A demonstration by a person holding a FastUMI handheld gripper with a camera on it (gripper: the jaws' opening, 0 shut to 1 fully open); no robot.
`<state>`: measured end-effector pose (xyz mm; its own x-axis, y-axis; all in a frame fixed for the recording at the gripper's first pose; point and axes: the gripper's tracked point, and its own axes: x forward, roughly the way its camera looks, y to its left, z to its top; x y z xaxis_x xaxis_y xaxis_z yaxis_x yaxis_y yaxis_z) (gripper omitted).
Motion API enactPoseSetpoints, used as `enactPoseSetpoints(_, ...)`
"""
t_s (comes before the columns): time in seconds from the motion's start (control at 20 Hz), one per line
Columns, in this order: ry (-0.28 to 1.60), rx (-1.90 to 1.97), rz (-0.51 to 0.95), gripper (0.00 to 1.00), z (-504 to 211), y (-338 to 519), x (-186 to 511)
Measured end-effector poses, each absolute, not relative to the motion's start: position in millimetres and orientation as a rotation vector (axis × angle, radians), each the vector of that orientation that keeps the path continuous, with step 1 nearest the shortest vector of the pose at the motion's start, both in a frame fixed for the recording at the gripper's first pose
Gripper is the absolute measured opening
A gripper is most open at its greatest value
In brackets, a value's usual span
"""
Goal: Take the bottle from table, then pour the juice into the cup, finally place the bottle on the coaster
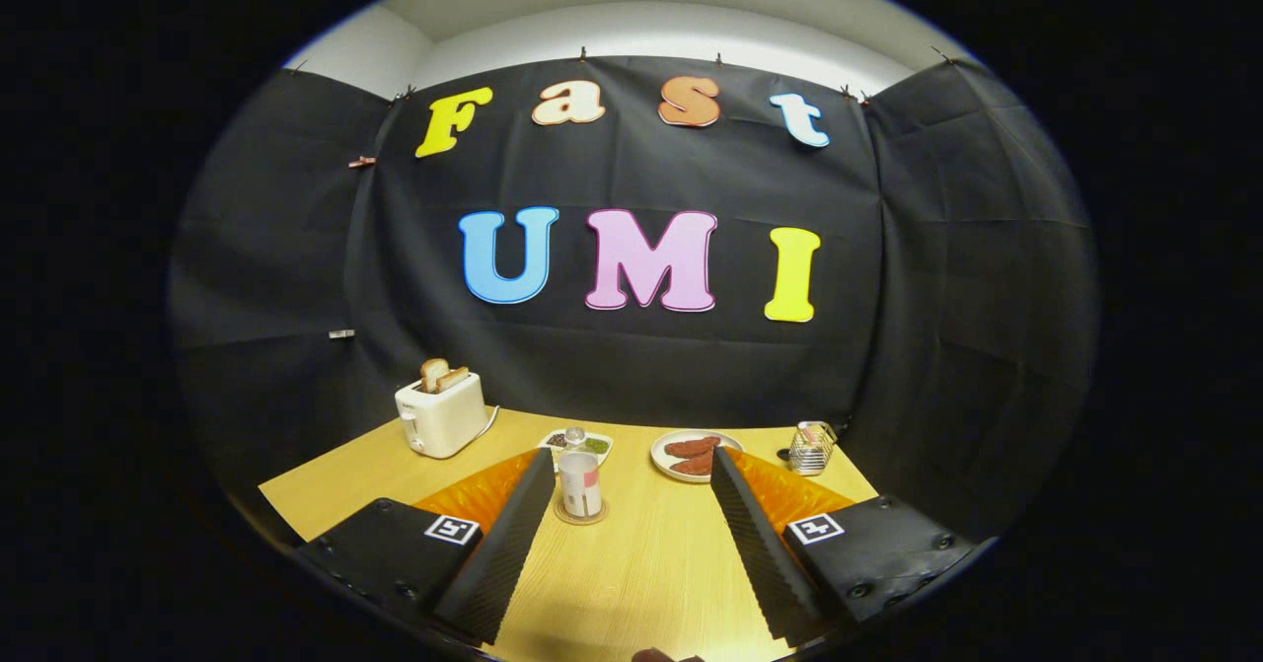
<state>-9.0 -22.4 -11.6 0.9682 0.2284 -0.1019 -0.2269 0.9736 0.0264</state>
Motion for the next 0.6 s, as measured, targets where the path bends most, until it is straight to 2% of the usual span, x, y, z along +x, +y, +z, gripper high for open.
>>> enactPoseSetpoints(0.25, 0.077, 0.01, 0.121, 0.97, 5, -64, -23)
enactPoseSetpoints(0.6, 0.075, -0.009, 0.105, 0.97, 11, -66, -40)
